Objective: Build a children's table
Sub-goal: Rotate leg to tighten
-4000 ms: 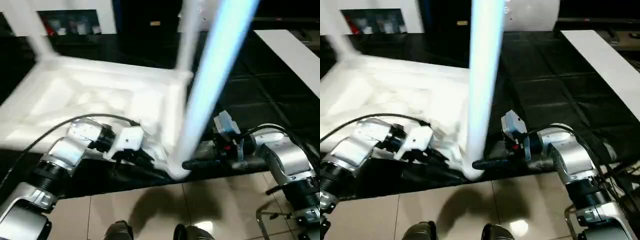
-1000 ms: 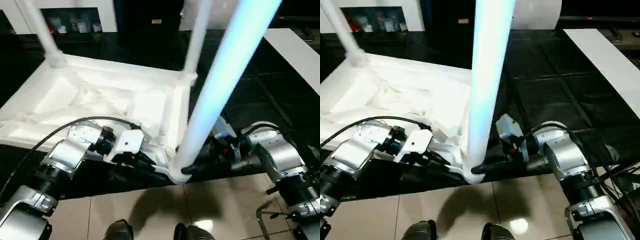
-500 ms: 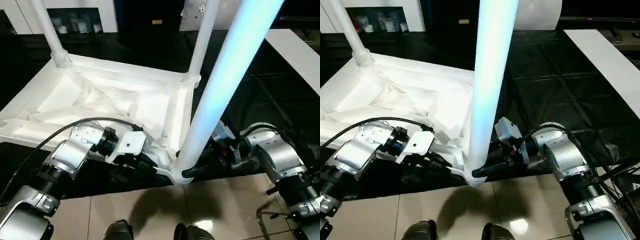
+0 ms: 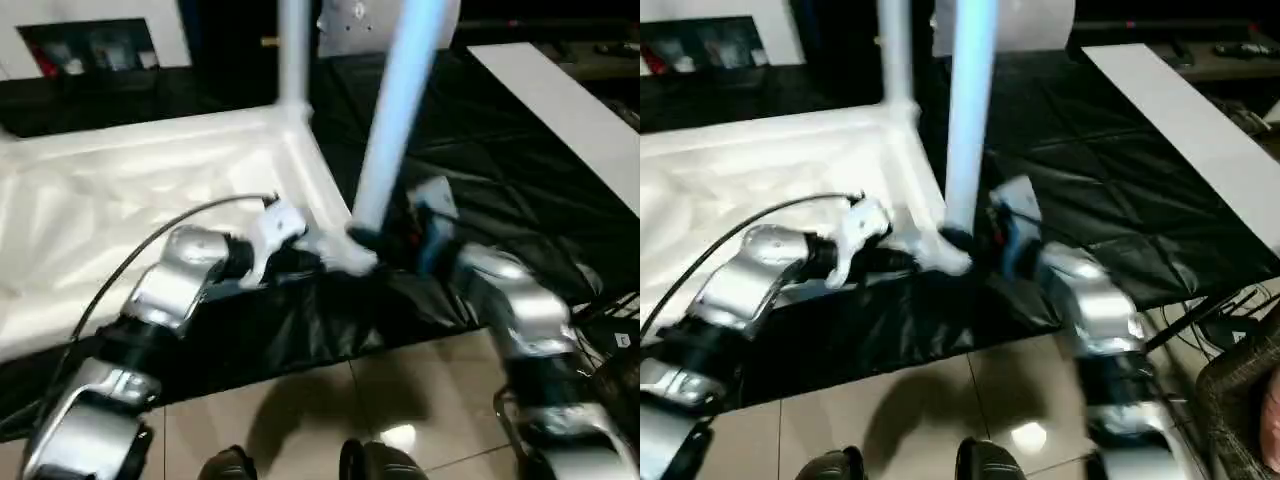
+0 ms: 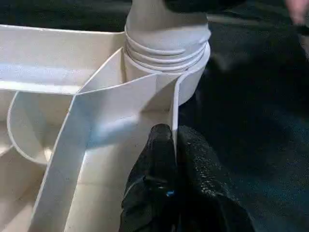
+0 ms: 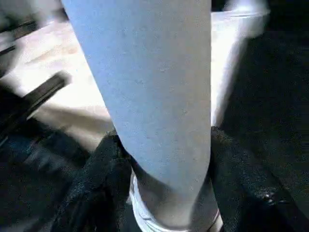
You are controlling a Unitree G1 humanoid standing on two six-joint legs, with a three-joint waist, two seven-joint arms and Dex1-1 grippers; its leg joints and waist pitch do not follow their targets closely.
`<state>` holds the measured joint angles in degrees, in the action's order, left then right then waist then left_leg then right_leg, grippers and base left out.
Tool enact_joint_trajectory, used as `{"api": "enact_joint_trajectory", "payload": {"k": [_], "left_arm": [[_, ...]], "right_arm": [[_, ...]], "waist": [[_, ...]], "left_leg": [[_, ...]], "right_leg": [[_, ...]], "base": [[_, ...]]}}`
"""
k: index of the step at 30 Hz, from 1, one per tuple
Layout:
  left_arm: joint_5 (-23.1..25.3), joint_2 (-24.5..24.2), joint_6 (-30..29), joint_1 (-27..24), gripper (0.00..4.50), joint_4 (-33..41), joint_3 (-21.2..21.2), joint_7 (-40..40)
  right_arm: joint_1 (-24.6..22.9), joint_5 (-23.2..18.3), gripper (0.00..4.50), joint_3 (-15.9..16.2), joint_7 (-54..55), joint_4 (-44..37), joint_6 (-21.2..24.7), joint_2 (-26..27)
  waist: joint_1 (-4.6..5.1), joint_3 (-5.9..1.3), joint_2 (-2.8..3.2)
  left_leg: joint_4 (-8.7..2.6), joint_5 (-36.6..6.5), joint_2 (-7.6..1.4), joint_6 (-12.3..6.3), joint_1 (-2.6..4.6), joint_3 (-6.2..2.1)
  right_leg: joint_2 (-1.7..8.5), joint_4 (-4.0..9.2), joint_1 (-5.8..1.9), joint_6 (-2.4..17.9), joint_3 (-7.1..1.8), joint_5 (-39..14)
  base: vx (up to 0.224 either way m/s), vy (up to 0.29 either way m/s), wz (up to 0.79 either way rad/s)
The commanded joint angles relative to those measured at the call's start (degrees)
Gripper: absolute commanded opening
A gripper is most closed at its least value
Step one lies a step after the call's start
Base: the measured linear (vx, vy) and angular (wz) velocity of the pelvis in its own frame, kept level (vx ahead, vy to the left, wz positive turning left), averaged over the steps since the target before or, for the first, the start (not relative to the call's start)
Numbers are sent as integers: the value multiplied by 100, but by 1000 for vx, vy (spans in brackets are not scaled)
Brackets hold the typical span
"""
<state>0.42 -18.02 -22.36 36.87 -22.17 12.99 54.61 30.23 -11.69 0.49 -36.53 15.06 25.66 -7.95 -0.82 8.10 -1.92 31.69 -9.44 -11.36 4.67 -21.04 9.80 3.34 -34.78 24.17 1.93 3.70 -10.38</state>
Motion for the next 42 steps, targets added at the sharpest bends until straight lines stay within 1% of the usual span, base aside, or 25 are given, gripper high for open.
{"api": "enact_joint_trajectory", "payload": {"k": [1, 3, 4, 5, 6, 8, 10, 14, 15, 16, 17, 18, 19, 20, 21, 24, 28, 29, 32, 35, 38, 39, 40, 41, 42], "left_arm": [[-71, 508, -271, 142, 0, 89, 7, -543], [33, 701, -543, 189, 0, 155, -92, -980], [104, 765, -657, 199, 0, 217, -95, -1158], [124, 789, -705, 199, 0, 243, -99, -1257], [141, 792, -729, 194, 0, 265, -92, -1301], [169, 773, -678, 168, 0, 305, -78, -1336], [209, 730, -616, 125, 0, 360, -44, -1308], [285, 528, -439, -10, 0, 442, 49, -1081], [304, 451, -410, -53, 0, 475, 85, -1016], [333, 196, -183, -150, 0, 503, 209, -738], [328, 155, -118, -166, 0, 504, 228, -675], [283, -63, 150, -261, 0, 517, 319, -315], [260, -173, 294, -312, 0, 520, 368, -125], [249, -215, 388, -332, 0, 521, 392, -35], [197, -421, 875, -435, 0, 529, 517, 420], [128, -613, 1115, -521, 0, 536, 614, 830], [-93, -948, 1588, -612, 0, 531, 796, 1707], [-93, -948, 1588, -612, 0, 531, 796, 1707], [-252, -1199, 1960, -634, 0, 517, 974, 2449], [-254, -1263, 2093, -633, 0, 500, 1042, 2641], [-193, -1316, 2363, -613, 0, 440, 1137, 2836], [-194, -1333, 2425, -601, 0, 416, 1178, 2921], [-191, -1343, 2513, -580, 0, 381, 1213, 3009], [-173, -1343, 2593, -556, 0, 355, 1253, 3069], [-172, -1342, 2600, -554, 0, 351, 1255, 3073]], "right_arm": [[17, 48, 200, 329, 605, 402, 377, 494], [82, 224, 200, 272, 1131, 496, 422, 767], [89, 277, 200, 255, 1262, 482, 372, 887], [84, 268, 235, 248, 1255, 463, 330, 931], [78, 260, 235, 230, 1269, 451, 296, 959], [73, 182, 270, 141, 1288, 421, 269, 992], [54, 147, 275, 101, 1303, 362, 248, 984], [-70, 54, 312, 92, 997, 137, 126, 774], [-116, 8, 316, 79, 870, 58, 87, 702], [-229, -192, 323, -13, 439, -153, 170, 436], [-244, -203, 334, -4, 348, -176, 148, 376], [-324, -272, 346, 36, -165, -298, 55, 30], [-357, -303, 355, 64, -425, -349, -2, -147], [-369, -311, 360, 84, -528, -366, -28, -211], [-431, -353, 360, 184, -1042, -455, -154, -531], [-485, -324, 401, 365, -1610, -487, -334, -883], [-528, -359, 407, 713, -2826, -492, -650, -1505], [-528, -359, 407, 713, -2826, -492, -650, -1505], [-407, -361, 407, 1035, -3946, -300, -1064, -1958], [-352, -410, 407, 1079, -4245, -252, -1153, -2011], [-253, -552, 407, 1125, -4676, -164, -1224, -2026], [-221, -609, 407, 1175, -4845, -151, -1221, -2041], [-187, -628, 381, 1269, -5060, -131, -1274, -2076], [-165, -605, 374, 1374, -5219, -107, -1364, -2097], [-163, -602, 374, 1380, -5229, -100, -1375, -2097]], "waist": [[-49, -394, 14], [-46, -403, 29], [-42, -411, 18], [-47, -408, 25], [-53, -407, 41], [-49, -401, 39], [-45, -399, 39], [-55, -426, 48], [-47, -447, 45], [-59, -456, 46], [-65, -455, 49], [-64, -467, 53], [-75, -471, 49], [-75, -471, 49], [-87, -468, 44], [-121, -444, 61], [-191, -424, 60], [-203, -420, 62], [-261, -406, 50], [-291, -425, 36], [-309, -422, 34], [-313, -416, 17], [-346, -428, 17], [-349, -424, 1], [-360, -425, 10]], "left_leg": [[-285, -558, -117, -223, -4, -19], [-278, -441, -123, -223, 3, -17], [-279, -436, -119, -236, -2, -14], [-281, -459, -124, -277, 9, -14], [-280, -494, -128, -296, 14, -15], [-286, -618, -131, -324, 13, -13], [-290, -687, -138, -311, 15, -17], [-279, -598, -150, -330, 17, -17], [-266, -468, -142, -367, 11, -10], [-255, -355, -143, -479, 25, -10], [-251, -339, -144, -520, 21, -11], [-239, -275, -140, -575, -3, -10], [-231, -261, -137, -645, 6, -11], [-231, -261, -137, -645, 6, -11], [-227, -284, -139, -677, 6, -13], [-235, -551, -171, -607, 42, 11], [-243, -796, -195, -469, 73, 17], [-248, -811, -198, -463, 77, 13], [-245, -893, -208, -470, 77, 14], [-234, -843, -209, -499, 69, 12], [-228, -857, -215, -512, 60, 11], [-229, -848, -216, -511, 57, 12], [-223, -796, -216, -526, 64, 13], [-223, -787, -217, -538, 61, 17], [-225, -779, -218, -540, 68, 13]], "right_leg": [[424, 451, -346, 1107, -321, -1172], [411, 420, -357, 1200, -319, -824], [410, 405, -378, 1244, -320, -680], [410, 403, -379, 1268, -318, -610], [413, 402, -379, 1283, -320, -590], [417, 419, -386, 1285, -322, -634], [425, 429, -388, 1247, -325, -749], [429, 402, -404, 1259, -333, -528], [417, 367, -420, 1315, -336, -255], [403, 335, -431, 1377, -337, 114], [407, 324, -437, 1406, -336, 204], [407, 305, -457, 1443, -332, 361], [406, 309, -462, 1474, -324, 423], [406, 309, -462, 1474, -324, 423], [409, 308, -469, 1493, -320, 424], [429, 350, -414, 1488, -322, -121], [428, 367, -378, 1444, -337, -537], [427, 368, -374, 1449, -334, -563], [435, 371, -366, 1442, -330, -682], [438, 349, -376, 1457, -327, -669], [456, 362, -369, 1434, -326, -829], [451, 362, -365, 1429, -326, -842], [446, 352, -364, 1421, -325, -824], [446, 354, -361, 1415, -327, -811], [440, 348, -356, 1417, -320, -815]], "base": [[0, 0, 0], [0, 0, 0], [0, 0, 0], [0, 0, 0], [0, 0, 0], [0, 0, 0], [0, 0, 0], [0, 0, 0], [0, 0, 0], [0, 0, 0], [0, 0, 0], [0, 0, 0], [0, 0, 0], [0, 0, 0], [0, 0, 0], [0, 0, 0], [0, 0, 0], [0, 0, 0], [0, 0, 0], [0, 0, 0], [0, 0, 0], [0, 0, 0], [0, 0, 0], [0, 0, 0], [0, 0, 0]]}}
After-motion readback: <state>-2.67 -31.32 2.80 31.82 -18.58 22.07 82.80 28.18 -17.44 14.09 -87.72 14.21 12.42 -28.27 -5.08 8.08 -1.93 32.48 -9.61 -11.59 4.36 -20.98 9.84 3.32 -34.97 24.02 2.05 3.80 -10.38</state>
